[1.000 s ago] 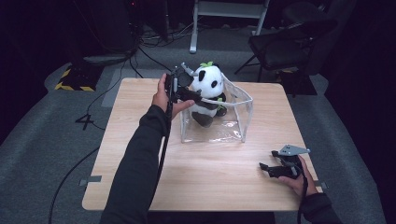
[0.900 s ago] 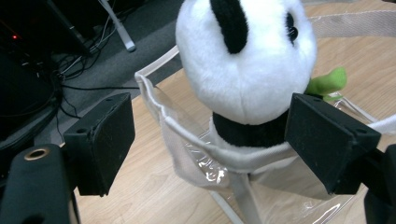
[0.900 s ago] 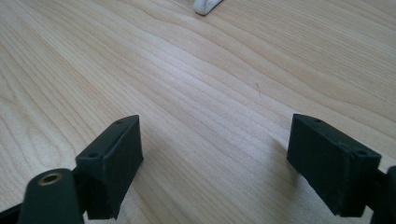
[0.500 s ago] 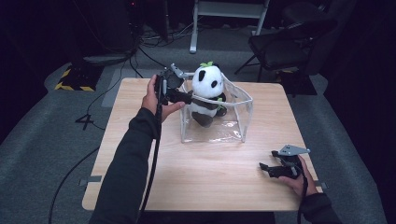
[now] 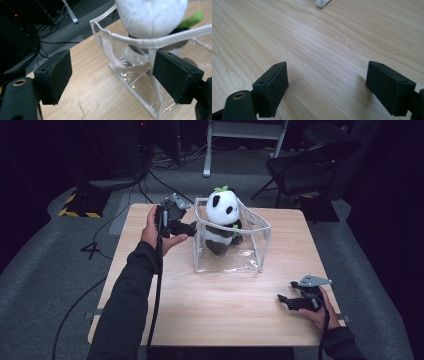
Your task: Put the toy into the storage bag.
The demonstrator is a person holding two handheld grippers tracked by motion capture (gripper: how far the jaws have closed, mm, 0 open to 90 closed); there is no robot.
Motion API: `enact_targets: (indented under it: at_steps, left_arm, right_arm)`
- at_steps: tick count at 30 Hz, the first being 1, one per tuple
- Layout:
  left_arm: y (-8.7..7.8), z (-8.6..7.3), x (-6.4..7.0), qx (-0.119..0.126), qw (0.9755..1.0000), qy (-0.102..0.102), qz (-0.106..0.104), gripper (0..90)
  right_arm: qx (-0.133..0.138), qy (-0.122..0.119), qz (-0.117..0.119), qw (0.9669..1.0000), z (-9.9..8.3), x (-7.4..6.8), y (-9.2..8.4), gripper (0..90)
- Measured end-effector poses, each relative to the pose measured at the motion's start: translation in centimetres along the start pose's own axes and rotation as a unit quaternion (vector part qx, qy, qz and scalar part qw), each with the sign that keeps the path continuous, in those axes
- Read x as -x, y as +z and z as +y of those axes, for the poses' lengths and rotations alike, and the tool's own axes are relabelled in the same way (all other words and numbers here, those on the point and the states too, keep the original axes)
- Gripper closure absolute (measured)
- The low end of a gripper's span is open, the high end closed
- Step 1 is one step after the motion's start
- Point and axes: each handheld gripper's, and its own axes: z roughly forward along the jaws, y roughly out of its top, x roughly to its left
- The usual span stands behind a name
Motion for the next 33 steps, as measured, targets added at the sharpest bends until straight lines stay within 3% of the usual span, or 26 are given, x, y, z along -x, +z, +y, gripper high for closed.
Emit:
enact_targets:
  at_steps: [6, 11, 14, 29, 33]
  left_arm:
    - [-0.2, -1.1, -0.3, -0.006, 1.0, 0.004, -0.001, 16.5]
    - [-0.3, -2.1, -0.5, -0.009, 0.9998, 0.009, -0.014, 16.5]
    - [-0.1, -2.7, -0.4, -0.017, 0.9998, 0.014, -0.003, 16.2]
    - [0.1, -5.8, -0.5, -0.04, 0.9989, 0.024, -0.004, 16.2]
    - [-0.1, -6.5, -0.4, -0.05, 0.9981, 0.035, -0.001, 16.2]
  right_arm:
    - [0.0, 0.0, 0.0, 1.0, 0.0, 0.0, 0.0, 17.9]
    - [0.0, 0.0, 0.0, 1.0, 0.0, 0.0, 0.0, 17.9]
    - [0.0, 0.001, 0.0, 1.0, 0.0, 0.0, 0.0, 17.9]
    - [0.0, 0.0, 0.0, 1.0, 0.0, 0.0, 0.0, 17.9]
    - [0.0, 0.0, 0.0, 1.0, 0.0, 0.0, 0.0, 17.9]
